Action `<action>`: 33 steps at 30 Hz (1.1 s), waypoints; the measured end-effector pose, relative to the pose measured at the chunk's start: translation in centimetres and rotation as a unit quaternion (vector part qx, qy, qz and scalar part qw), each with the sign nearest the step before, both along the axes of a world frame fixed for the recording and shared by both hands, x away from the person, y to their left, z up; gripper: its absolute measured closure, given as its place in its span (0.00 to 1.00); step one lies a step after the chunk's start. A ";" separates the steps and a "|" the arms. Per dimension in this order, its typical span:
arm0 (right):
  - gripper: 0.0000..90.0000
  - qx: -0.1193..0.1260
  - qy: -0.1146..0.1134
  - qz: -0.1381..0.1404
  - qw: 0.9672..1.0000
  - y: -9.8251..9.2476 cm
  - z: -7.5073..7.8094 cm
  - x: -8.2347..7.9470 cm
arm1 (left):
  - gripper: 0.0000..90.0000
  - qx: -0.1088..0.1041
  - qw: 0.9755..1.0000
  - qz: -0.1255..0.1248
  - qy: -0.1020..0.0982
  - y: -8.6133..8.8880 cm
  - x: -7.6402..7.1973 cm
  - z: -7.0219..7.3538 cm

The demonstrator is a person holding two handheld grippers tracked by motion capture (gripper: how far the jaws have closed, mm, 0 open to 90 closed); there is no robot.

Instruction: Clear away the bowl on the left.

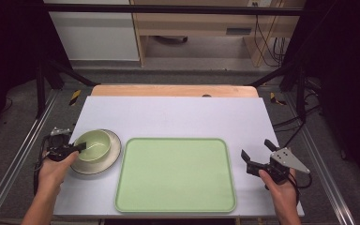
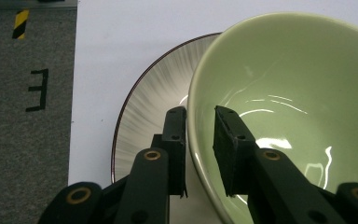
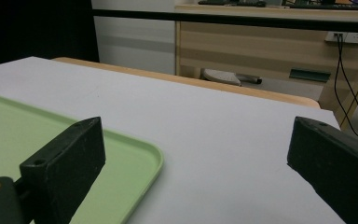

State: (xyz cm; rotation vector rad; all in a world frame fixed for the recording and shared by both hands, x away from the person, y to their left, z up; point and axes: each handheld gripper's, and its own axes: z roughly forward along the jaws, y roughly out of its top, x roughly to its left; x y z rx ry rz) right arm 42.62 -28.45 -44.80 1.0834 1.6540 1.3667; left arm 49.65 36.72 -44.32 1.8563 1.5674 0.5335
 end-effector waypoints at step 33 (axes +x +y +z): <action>0.05 -0.003 0.005 -0.005 1.000 0.1 0.0 0.0 | 0.93 -0.053 0.998 0.017 0.006 0.5 0.1 0.5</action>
